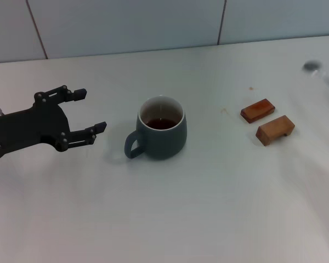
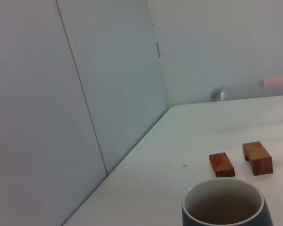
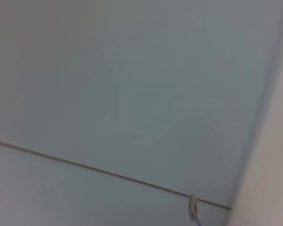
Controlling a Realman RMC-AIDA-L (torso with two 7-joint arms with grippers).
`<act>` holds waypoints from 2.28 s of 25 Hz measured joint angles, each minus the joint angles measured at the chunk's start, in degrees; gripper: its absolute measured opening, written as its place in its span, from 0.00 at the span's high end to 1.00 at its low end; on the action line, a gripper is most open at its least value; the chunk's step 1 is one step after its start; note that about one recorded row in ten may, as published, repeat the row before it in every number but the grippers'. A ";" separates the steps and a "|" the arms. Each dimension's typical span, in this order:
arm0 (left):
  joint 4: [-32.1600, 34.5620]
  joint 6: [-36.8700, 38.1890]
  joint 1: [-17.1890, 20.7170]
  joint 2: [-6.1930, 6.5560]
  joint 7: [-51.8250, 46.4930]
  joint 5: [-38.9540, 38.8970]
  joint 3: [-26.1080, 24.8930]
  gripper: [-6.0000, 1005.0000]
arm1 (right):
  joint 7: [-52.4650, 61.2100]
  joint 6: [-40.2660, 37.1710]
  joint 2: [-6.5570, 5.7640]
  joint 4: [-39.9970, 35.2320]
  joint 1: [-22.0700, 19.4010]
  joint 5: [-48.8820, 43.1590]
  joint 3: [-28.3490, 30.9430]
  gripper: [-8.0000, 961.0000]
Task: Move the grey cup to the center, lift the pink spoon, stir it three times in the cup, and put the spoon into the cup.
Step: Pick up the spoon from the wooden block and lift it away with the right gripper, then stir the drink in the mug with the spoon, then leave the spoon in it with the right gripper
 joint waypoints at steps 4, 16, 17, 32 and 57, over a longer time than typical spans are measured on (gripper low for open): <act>-0.14 -0.05 0.00 -0.07 0.00 -0.04 0.11 0.18 | -0.34 -7.80 0.31 -11.37 2.67 0.51 -0.35 0.86; 0.09 0.46 0.56 -0.03 -1.92 0.36 2.62 0.18 | 15.53 -21.80 0.75 -64.76 7.34 3.26 -19.80 0.87; 0.04 0.33 0.54 -0.02 -2.43 0.57 2.91 0.18 | 17.73 -21.78 0.72 -68.48 7.32 3.46 -22.55 0.87; -0.34 -0.23 0.68 -0.17 -5.10 0.99 6.01 0.18 | 38.01 -22.63 -2.14 -91.43 16.57 -9.84 -58.49 0.86; 0.35 0.11 1.57 0.08 -7.13 1.51 7.82 0.18 | 41.26 -13.54 -4.83 -53.80 40.99 -27.07 -71.73 0.86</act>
